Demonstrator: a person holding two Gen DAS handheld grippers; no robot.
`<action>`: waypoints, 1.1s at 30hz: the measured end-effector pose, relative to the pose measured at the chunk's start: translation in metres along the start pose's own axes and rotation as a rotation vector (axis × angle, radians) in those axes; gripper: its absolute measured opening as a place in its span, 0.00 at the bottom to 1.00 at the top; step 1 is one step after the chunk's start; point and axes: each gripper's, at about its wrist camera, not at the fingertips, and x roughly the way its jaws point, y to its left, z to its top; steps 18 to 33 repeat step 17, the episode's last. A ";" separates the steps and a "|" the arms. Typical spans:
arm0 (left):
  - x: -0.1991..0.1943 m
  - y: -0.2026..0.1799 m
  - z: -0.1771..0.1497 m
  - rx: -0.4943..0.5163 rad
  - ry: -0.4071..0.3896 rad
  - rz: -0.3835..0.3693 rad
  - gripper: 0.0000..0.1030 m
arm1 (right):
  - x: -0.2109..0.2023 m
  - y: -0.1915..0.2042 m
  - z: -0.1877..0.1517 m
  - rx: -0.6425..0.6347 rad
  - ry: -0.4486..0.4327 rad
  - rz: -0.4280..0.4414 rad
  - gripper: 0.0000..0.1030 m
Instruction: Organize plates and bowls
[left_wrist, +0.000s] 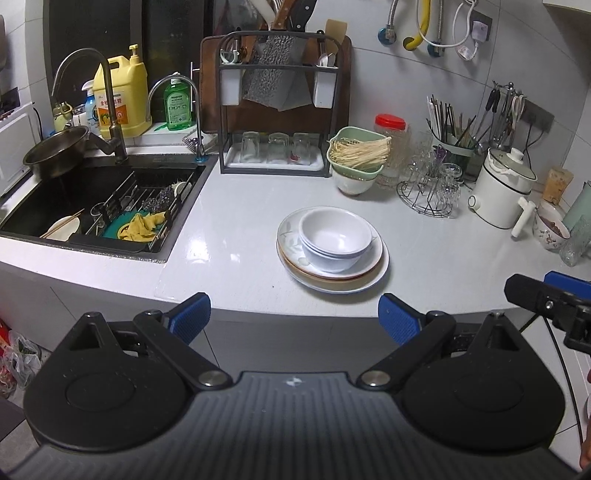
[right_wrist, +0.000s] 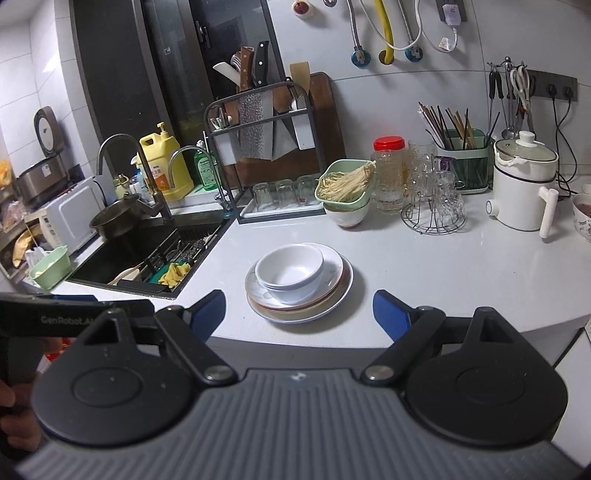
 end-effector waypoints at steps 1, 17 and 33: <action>-0.001 0.002 0.000 -0.002 0.001 -0.002 0.96 | -0.002 0.002 -0.001 0.002 -0.001 -0.004 0.85; -0.013 0.011 -0.006 -0.005 0.007 -0.007 0.96 | -0.011 0.011 -0.011 0.032 -0.003 -0.022 0.85; -0.013 0.011 -0.006 -0.005 0.007 -0.007 0.96 | -0.011 0.011 -0.011 0.032 -0.003 -0.022 0.85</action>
